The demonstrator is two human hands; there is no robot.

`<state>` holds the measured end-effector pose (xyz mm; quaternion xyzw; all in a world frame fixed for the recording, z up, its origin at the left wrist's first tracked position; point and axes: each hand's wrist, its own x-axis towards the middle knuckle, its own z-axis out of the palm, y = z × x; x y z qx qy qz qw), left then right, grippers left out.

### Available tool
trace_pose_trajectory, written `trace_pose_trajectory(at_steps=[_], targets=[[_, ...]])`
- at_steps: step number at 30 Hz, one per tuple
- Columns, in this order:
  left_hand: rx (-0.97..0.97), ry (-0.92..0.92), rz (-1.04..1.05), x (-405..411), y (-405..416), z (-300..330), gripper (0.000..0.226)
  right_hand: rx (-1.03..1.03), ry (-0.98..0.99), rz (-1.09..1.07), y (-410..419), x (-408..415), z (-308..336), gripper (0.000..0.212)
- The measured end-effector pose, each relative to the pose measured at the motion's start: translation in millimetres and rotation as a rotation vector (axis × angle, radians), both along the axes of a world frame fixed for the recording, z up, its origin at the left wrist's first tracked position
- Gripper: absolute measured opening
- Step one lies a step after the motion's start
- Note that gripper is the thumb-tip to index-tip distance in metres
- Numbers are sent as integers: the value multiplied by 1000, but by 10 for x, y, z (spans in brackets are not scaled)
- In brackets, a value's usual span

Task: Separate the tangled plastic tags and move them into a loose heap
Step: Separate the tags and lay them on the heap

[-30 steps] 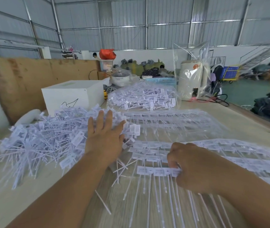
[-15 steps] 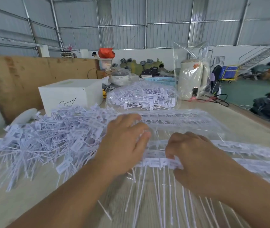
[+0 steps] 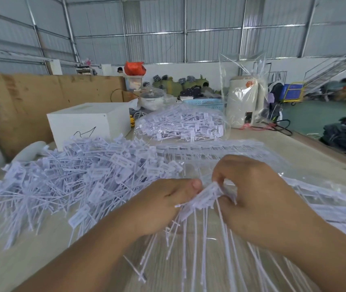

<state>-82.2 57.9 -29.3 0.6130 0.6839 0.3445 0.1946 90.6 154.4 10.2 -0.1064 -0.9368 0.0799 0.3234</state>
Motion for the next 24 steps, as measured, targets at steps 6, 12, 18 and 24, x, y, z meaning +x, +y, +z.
trace_pose_trajectory(at_steps=[6, 12, 18, 24], targets=[[-34, 240, 76, -36, 75, -99, 32, -80, 261, 12, -46, 95, 43, 4], [286, -55, 239, -27, 95, -65, 23, 50, -75, -81, 40, 22, -13, 30], [236, -565, -81, 81, -8, 196, 64, -11, -315, -86, 48, -88, -141, 23], [337, -435, -61, 261, -1, 258, 12, -226, -220, -73, 138, -79, -130, 2]])
